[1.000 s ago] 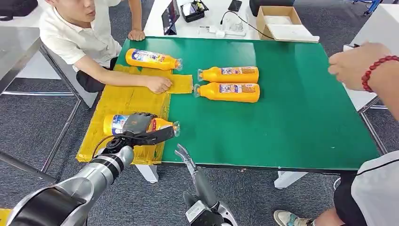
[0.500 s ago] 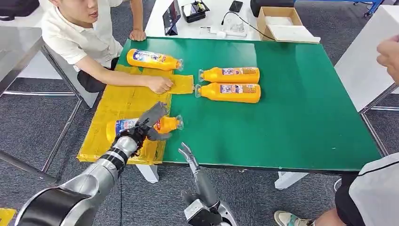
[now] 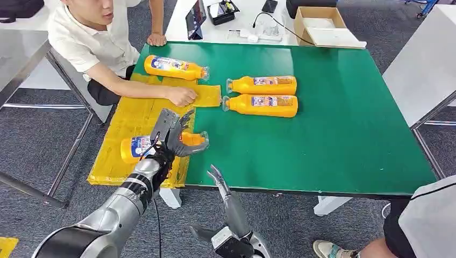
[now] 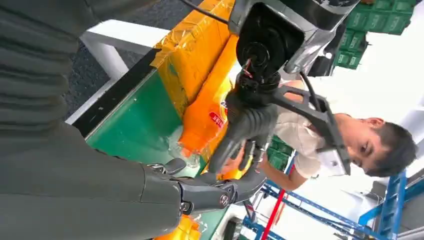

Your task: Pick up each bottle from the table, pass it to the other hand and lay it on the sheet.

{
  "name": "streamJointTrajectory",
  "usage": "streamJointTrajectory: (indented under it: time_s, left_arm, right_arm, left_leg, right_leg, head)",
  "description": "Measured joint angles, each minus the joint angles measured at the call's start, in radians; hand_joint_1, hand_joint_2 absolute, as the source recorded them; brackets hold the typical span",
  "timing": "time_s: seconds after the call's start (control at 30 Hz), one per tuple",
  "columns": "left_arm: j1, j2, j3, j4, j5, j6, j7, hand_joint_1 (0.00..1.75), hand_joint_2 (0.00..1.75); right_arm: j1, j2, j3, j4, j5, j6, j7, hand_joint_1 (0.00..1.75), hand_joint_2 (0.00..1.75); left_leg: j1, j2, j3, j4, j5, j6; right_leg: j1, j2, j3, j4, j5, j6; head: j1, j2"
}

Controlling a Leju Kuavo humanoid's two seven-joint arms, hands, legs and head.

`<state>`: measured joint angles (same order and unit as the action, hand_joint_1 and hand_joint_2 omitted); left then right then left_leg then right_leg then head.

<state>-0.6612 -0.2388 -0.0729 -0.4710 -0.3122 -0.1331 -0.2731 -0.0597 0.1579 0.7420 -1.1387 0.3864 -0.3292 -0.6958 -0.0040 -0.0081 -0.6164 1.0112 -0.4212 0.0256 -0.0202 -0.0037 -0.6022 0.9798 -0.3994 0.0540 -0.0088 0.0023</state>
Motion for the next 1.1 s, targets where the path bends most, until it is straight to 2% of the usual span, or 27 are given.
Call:
streamJointTrajectory:
  time_s: [0.2,0.4,0.6,0.67,0.87,0.93,1.07,1.1]
  left_arm:
    - [0.070,0.004,-0.063,-0.105,0.178,-0.006,0.006,0.00,1.75]
    - [0.252,0.030,-0.144,-0.417,0.464,0.140,-0.004,0.00,1.75]
    - [0.381,0.068,-0.214,-0.671,0.458,0.228,-0.032,0.00,1.75]
    - [0.419,0.082,-0.219,-0.748,0.460,0.257,-0.064,0.00,1.75]
    - [0.571,0.103,-0.218,-0.960,0.472,0.312,-0.118,0.00,1.75]
    - [0.608,0.105,-0.218,-1.012,0.467,0.332,-0.153,0.00,1.75]
    - [0.676,0.105,-0.218,-1.104,0.450,0.375,-0.159,0.00,1.75]
    - [0.686,0.105,-0.217,-1.114,0.445,0.382,-0.151,0.00,1.75]
  right_arm:
    - [0.001,-0.002,0.000,0.009,0.005,-0.007,0.000,0.00,1.75]
    - [0.028,-0.022,0.001,-0.005,-0.053,-0.105,-0.001,0.00,1.75]
    - [0.054,-0.040,0.000,-0.047,-0.067,-0.128,-0.001,0.00,1.75]
    - [0.065,-0.047,-0.010,-0.069,-0.051,-0.179,0.002,0.00,1.75]
    - [0.100,-0.075,-0.140,-0.139,0.000,-0.260,0.025,0.00,1.75]
    - [0.105,-0.084,-0.195,-0.154,0.055,-0.275,0.056,0.00,1.75]
    - [0.100,-0.114,-0.313,-0.140,0.377,-0.334,0.211,0.00,1.75]
    - [0.094,-0.121,-0.342,-0.130,0.419,-0.334,0.228,0.00,1.75]
  left_leg:
    - [0.000,0.000,-0.001,0.000,0.000,0.000]
    - [0.000,0.000,-0.002,0.000,-0.001,0.000]
    - [0.000,0.000,-0.004,0.000,-0.001,0.000]
    - [0.000,0.003,-0.004,0.000,-0.001,0.000]
    - [0.000,0.002,-0.004,0.000,-0.001,0.000]
    - [-0.001,0.002,-0.004,0.000,-0.001,0.000]
    - [-0.001,0.002,-0.004,0.000,-0.001,0.000]
    - [-0.001,0.001,-0.004,0.000,-0.001,0.000]
  right_leg:
    - [0.000,0.000,0.000,0.000,0.000,0.000]
    - [0.000,0.000,-0.002,0.000,0.000,0.000]
    - [0.000,0.000,-0.004,0.000,-0.001,0.000]
    - [0.000,0.000,-0.005,0.000,0.000,0.000]
    - [0.000,0.000,-0.005,0.000,0.000,0.000]
    - [-0.001,0.000,-0.005,-0.001,0.000,0.000]
    - [-0.001,0.000,-0.005,-0.001,0.000,0.000]
    - [-0.001,0.000,-0.004,-0.001,0.000,0.000]
  head:
    - [0.000,0.000]
    - [0.000,0.000]
    - [0.000,0.000]
    - [0.000,0.000]
    - [0.000,0.000]
    - [0.000,0.000]
    - [0.000,0.000]
    - [0.000,0.000]
